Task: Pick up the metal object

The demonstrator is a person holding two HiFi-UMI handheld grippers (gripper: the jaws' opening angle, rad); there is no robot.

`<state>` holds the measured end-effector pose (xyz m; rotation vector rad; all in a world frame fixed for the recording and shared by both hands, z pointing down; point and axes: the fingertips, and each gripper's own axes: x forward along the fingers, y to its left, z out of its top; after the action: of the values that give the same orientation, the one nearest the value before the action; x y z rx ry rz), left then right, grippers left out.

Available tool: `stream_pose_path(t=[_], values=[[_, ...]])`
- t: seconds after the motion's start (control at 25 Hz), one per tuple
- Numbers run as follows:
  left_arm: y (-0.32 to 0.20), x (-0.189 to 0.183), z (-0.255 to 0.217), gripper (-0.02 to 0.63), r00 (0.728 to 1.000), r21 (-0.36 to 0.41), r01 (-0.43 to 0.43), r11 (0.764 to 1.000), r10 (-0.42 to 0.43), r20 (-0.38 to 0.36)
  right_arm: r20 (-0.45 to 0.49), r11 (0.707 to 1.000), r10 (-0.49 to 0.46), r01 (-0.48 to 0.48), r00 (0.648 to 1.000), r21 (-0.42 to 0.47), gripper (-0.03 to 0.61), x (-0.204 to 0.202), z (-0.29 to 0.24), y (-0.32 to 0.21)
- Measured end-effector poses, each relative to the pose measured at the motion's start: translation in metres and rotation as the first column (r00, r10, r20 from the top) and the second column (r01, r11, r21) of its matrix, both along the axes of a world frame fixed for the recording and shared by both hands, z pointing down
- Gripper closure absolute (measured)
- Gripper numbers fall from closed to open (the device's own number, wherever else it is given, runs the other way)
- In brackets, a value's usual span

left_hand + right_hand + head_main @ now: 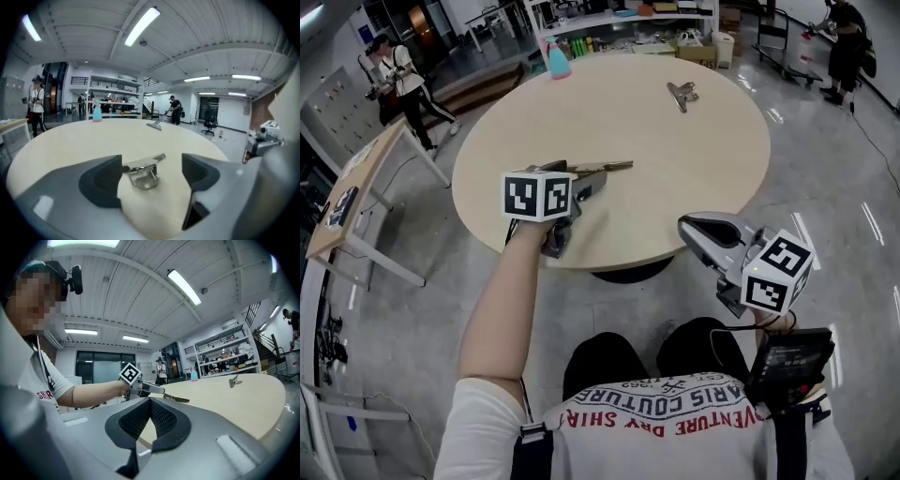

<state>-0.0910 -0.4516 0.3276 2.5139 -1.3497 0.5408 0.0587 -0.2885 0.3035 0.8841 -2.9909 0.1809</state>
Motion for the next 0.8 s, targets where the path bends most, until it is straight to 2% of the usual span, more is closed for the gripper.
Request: stream_pose_path(t=[0.12, 0.24, 0.4, 0.56, 0.8], values=[[-0.018, -0.005, 0.020, 0.221, 0.999, -0.084, 0.043, 0.996, -0.043, 0.010, 0.011, 1.000, 0.012, -0.012, 1.000, -0.006, 0.577, 0.006, 0.002, -0.002], [-0.027, -0.002, 0.034, 0.221, 0.997, -0.125, 0.072, 0.990, -0.069, 0.031, 0.018, 1.000, 0.018, -0.018, 1.000, -0.008, 0.577, 0.011, 0.004, -0.003], [-0.035, -0.002, 0.041, 0.234, 0.992, -0.142, 0.117, 0.983, -0.108, 0.068, 0.023, 1.000, 0.015, -0.015, 1.000, -0.007, 0.577, 0.008, 0.005, 0.000], [-0.040, -0.003, 0.044, 0.330, 0.985, -0.139, 0.148, 0.979, -0.133, 0.113, 0.026, 1.000, 0.015, -0.015, 1.000, -0.007, 0.577, 0.010, 0.006, -0.001], [-0.043, -0.003, 0.045, 0.342, 0.984, -0.142, 0.141, 0.980, -0.123, 0.127, 0.034, 1.000, 0.021, -0.021, 0.999, -0.005, 0.577, 0.014, 0.007, -0.003]])
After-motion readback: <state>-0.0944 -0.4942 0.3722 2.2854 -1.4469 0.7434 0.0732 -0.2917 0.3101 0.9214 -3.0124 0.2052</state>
